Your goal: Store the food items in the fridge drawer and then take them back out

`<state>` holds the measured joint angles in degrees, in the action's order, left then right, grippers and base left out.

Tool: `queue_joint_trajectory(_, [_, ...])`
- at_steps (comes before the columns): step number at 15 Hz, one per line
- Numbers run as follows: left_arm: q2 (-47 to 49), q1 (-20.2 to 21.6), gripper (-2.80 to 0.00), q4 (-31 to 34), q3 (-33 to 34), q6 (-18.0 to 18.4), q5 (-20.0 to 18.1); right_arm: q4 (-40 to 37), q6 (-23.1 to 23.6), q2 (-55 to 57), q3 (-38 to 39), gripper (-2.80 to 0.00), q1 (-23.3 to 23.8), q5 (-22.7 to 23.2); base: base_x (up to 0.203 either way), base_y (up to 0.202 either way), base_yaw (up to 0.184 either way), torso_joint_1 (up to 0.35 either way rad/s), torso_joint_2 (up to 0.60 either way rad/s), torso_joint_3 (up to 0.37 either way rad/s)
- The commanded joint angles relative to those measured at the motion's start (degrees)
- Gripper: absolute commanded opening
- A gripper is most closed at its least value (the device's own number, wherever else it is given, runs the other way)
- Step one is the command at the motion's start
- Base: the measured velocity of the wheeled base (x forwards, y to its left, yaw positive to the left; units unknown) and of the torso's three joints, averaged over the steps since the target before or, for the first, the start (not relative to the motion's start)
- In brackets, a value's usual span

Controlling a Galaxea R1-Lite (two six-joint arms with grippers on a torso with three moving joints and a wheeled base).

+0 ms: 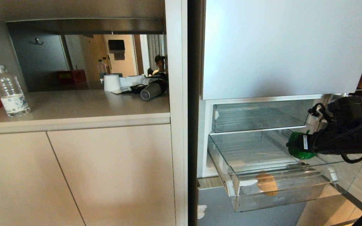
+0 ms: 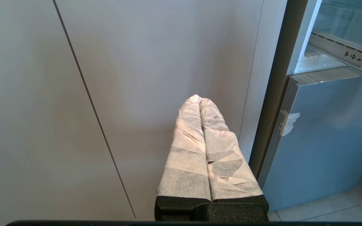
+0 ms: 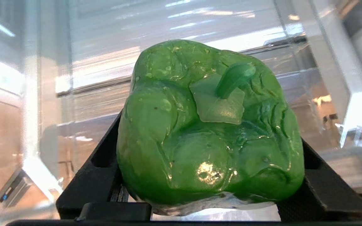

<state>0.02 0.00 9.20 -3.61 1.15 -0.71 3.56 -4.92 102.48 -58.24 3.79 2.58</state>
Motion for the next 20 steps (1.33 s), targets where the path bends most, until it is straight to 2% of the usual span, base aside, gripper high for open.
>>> queue_joint_trajectory(1, [-0.1,0.1,-2.80,0.0,0.0,0.0,0.0,0.0,0.0,-4.8,1.8,-2.80,0.0,0.1,0.000,0.000,0.000,0.000,0.00,0.000])
queue_joint_trajectory(10, [-0.1,0.0,-2.80,0.1,0.0,0.0,0.0,0.5,0.3,-19.3,15.8,-2.80,0.0,0.6,0.000,0.000,0.000,0.000,0.00,0.000])
queue_joint_trajectory(12, [-0.1,0.0,-2.80,0.0,0.0,0.0,0.0,1.5,0.2,-20.8,18.3,-2.80,0.0,4.0,0.000,0.000,0.000,0.000,0.00,0.000])
queue_joint_trajectory(14, [-0.1,0.0,-2.80,0.1,0.0,0.0,0.0,4.9,0.1,-21.8,21.2,-2.80,0.0,8.6,0.000,0.000,0.000,0.000,0.00,0.000])
queue_joint_trajectory(15, [-0.1,0.0,-2.80,0.1,0.0,0.0,0.0,7.4,0.1,-22.1,22.7,-2.80,0.0,9.4,0.000,0.000,0.000,0.000,0.00,0.000])
queue_joint_trajectory(17, [-0.1,0.0,-2.80,0.0,0.0,0.0,0.0,12.7,0.1,-22.0,25.4,-2.80,0.0,9.7,0.000,0.000,0.000,0.000,0.00,0.000])
queue_joint_trajectory(20, [-0.1,0.0,-2.80,0.0,0.0,0.0,0.0,15.0,0.2,-22.1,27.4,-2.80,0.0,9.7,0.000,0.000,0.000,0.000,0.00,0.000])
